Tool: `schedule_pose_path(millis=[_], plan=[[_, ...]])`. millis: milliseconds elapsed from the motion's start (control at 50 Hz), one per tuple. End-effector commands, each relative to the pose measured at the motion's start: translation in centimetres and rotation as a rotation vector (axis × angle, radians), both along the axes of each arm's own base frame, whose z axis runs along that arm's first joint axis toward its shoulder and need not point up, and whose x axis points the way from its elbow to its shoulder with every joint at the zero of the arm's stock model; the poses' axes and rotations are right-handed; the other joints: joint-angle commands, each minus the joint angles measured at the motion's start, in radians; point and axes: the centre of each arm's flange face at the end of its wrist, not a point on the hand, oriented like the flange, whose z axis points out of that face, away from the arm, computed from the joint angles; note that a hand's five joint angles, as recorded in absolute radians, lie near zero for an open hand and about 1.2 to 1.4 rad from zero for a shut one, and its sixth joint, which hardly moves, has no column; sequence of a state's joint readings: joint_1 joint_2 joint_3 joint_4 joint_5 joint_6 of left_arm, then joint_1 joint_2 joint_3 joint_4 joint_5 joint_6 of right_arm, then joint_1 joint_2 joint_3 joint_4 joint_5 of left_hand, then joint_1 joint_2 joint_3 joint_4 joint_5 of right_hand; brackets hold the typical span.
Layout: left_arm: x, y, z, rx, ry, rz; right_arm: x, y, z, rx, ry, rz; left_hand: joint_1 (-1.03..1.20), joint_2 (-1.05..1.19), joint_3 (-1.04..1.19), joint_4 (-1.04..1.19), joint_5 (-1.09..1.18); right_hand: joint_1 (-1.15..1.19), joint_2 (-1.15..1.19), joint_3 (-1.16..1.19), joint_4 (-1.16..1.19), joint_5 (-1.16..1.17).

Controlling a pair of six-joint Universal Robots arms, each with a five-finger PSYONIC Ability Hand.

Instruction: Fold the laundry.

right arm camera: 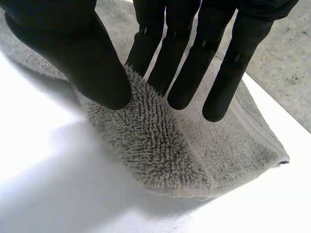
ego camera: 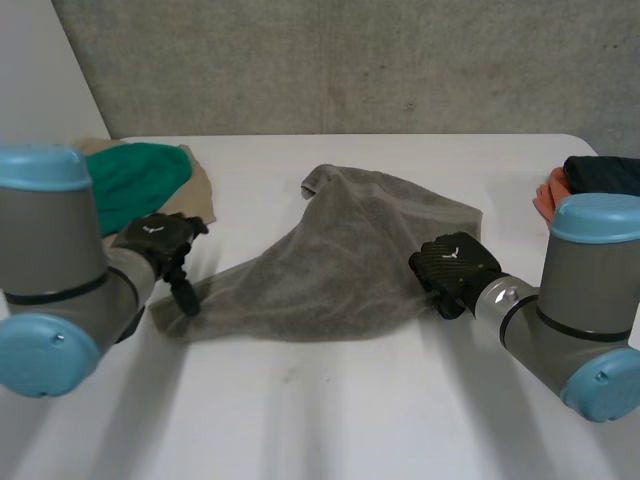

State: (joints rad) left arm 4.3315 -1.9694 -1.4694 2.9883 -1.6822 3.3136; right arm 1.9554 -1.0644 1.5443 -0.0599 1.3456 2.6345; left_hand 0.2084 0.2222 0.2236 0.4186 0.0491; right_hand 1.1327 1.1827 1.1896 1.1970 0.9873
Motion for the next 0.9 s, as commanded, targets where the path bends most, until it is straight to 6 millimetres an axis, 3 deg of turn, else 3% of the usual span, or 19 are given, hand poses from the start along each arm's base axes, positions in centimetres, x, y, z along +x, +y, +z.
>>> schedule_pose_path(millis=[20, 100, 220, 380, 540, 640, 700, 780, 840, 860, 880, 900], plan=[[2.0, 1.9, 0.0, 0.210, -0.042, 0.027, -0.2, 0.3, 0.8, 0.015, -0.025, -0.015, 0.008, -0.006, -0.007, -0.202, -0.007, 0.264, 0.214, 0.207, 0.199, 0.234], [2.6, 2.6, -1.0, 0.308, -0.062, 0.024, -0.3, 0.5, 0.5, 0.021, -0.003, -0.009, 0.108, 0.094, 0.092, -0.103, 0.092, 0.264, 0.214, 0.207, 0.199, 0.234], [3.3, 1.1, -3.1, 0.312, -0.067, 0.048, -0.1, 0.8, -0.2, 0.027, 0.024, 0.009, 0.155, 0.141, 0.140, -0.055, 0.140, 0.264, 0.214, 0.207, 0.199, 0.234], [3.2, -1.4, -4.8, 0.214, -0.088, 0.096, 0.3, 1.4, -0.2, 0.027, 0.029, 0.030, 0.243, 0.229, 0.227, 0.032, 0.227, 0.264, 0.214, 0.207, 0.199, 0.234], [2.2, -1.1, -5.5, 0.227, -0.087, 0.046, 0.2, 1.8, -0.3, 0.040, 0.024, 0.029, 0.489, 0.475, 0.474, 0.279, 0.474, 0.264, 0.214, 0.207, 0.199, 0.234], [1.4, -0.6, -5.4, 0.229, -0.065, 0.008, 0.0, 2.1, -0.2, 0.049, 0.017, 0.022, 0.832, 0.818, 0.817, 0.622, 0.817, 0.264, 0.214, 0.207, 0.199, 0.234], [0.9, -0.6, -5.2, 0.217, -0.054, -0.008, -0.2, 2.5, 0.0, 0.057, 0.008, 0.012, 1.187, 1.173, 1.172, 0.977, 1.172, 0.264, 0.214, 0.207, 0.199, 0.234], [0.5, -1.0, -4.7, 0.187, -0.048, -0.015, -0.6, 3.6, 0.3, 0.094, -0.014, -0.006, 1.188, 1.174, 1.173, 0.978, 1.173, 0.264, 0.214, 0.207, 0.199, 0.234], [0.4, -2.0, -3.5, 0.135, -0.037, 0.002, -0.9, 6.1, 0.0, 0.200, -0.017, -0.004, 1.188, 1.174, 1.173, 0.978, 1.173, 0.264, 0.214, 0.207, 0.199, 0.234], [0.5, -2.4, -3.1, 0.117, -0.032, 0.008, -0.8, 7.2, -0.2, 0.245, -0.012, 0.009, 1.188, 1.174, 1.173, 0.978, 1.173, 0.264, 0.214, 0.207, 0.199, 0.234], [0.4, -3.1, -1.9, 0.069, -0.017, 0.015, -0.3, 10.1, -0.7, 0.346, 0.000, 0.055, 1.188, 1.174, 1.173, 0.978, 1.173, 0.264, 0.214, 0.207, 0.199, 0.234], [0.3, -3.4, -1.3, 0.041, -0.008, 0.017, 0.1, 11.8, -0.8, 0.388, 0.011, 0.089, 1.188, 1.174, 1.173, 0.978, 1.173, 0.264, 0.214, 0.207, 0.199, 0.234]])
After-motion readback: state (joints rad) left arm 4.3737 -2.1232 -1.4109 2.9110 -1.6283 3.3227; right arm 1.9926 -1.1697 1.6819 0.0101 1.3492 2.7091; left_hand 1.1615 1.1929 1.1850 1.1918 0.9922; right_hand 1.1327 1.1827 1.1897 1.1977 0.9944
